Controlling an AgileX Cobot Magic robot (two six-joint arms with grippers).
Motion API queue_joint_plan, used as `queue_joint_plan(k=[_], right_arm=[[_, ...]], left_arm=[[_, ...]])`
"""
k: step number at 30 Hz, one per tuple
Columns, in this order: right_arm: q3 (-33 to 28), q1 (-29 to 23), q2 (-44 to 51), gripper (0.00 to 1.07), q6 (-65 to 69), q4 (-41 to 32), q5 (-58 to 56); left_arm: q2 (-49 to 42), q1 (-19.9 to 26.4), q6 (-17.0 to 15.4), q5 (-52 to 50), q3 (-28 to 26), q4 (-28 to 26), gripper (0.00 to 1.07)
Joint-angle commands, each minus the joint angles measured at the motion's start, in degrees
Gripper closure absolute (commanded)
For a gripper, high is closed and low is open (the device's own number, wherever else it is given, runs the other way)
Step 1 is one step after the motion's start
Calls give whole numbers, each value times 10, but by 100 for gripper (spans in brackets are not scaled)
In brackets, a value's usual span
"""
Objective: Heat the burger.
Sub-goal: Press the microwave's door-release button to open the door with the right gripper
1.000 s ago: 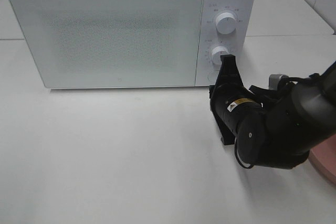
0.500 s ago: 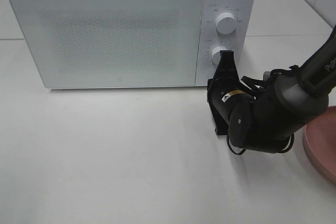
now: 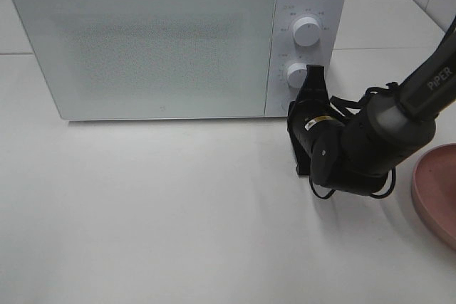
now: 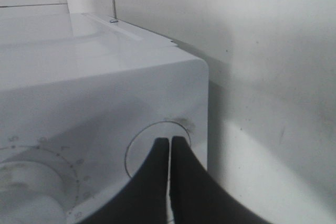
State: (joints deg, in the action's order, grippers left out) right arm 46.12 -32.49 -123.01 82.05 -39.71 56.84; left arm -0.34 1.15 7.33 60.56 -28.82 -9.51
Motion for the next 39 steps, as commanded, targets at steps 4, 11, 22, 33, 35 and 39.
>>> queue_joint_plan(k=[4, 11, 22, 33, 35, 39], right_arm=[[21, 3, -6, 107, 2, 1, -5], [44, 10, -21, 107, -11, -2, -4], [75, 10, -26, 107, -32, -18, 53], [124, 17, -46, 107, -53, -28, 73], [124, 17, -46, 107, -53, -28, 73], [124, 17, -45, 107, -54, -27, 62]], left_arm=[[-14, 1, -1, -10, 2, -5, 23], [-14, 1, -1, -10, 2, -5, 23], [-13, 1, -1, -10, 2, -5, 23], [-12, 1, -1, -10, 2, -5, 23], [-12, 1, -1, -10, 2, -5, 23], [-12, 1, -1, -10, 2, -5, 23]])
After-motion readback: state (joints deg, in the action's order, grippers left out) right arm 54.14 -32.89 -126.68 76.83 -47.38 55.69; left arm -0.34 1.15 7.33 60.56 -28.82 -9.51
